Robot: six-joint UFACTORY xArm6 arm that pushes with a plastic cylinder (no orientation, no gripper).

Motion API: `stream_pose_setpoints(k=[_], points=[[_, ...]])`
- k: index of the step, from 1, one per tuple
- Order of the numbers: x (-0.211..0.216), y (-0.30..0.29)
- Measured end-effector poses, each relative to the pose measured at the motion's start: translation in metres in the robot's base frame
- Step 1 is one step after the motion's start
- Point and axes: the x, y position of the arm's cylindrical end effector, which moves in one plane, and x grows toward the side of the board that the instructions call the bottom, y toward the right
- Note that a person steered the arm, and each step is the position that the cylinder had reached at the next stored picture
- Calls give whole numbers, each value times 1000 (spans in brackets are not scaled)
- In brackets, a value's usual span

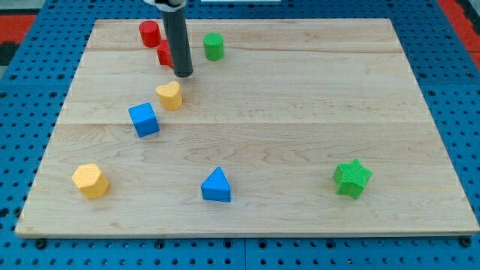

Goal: Place the blue cube at the top right corner of the board

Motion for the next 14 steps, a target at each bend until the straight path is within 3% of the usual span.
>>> stream_pose_setpoints(k=[1,2,3,4,6,7,8,9,11,13,14], points=[[-41,7],[-67,54],[-70,137],[-34,101],[35,-71],[97,-81],[121,-44],[122,66],[185,63],[114,126],[124,178]])
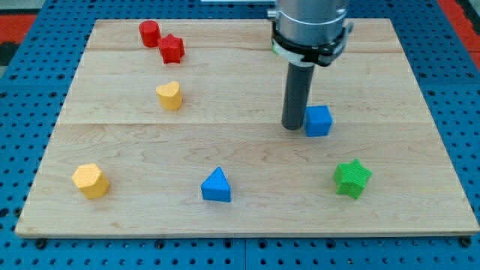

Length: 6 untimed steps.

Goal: Place the blue cube at the top right corner of the board

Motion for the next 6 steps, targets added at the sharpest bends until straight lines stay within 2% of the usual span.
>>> stream_pose_setpoints(k=[1,2,3,4,5,6], points=[[3,4],[-18,57],[-5,95],[21,67],[38,93],[11,97]])
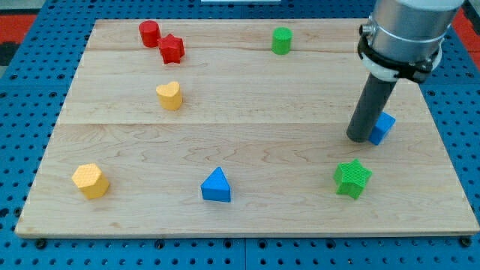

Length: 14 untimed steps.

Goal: Place the blue cube at the top right corner of the board

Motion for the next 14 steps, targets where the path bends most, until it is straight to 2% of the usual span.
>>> stream_pose_setpoints(k=[1,2,3,4,5,6,7,8,10,11,12,14], points=[[-17,4],[30,-1],[54,29],[25,81],[-18,68],[-65,31],[-36,60],[-18,52],[-87,-48],[-124,-73],[-153,-66],[-153,12]])
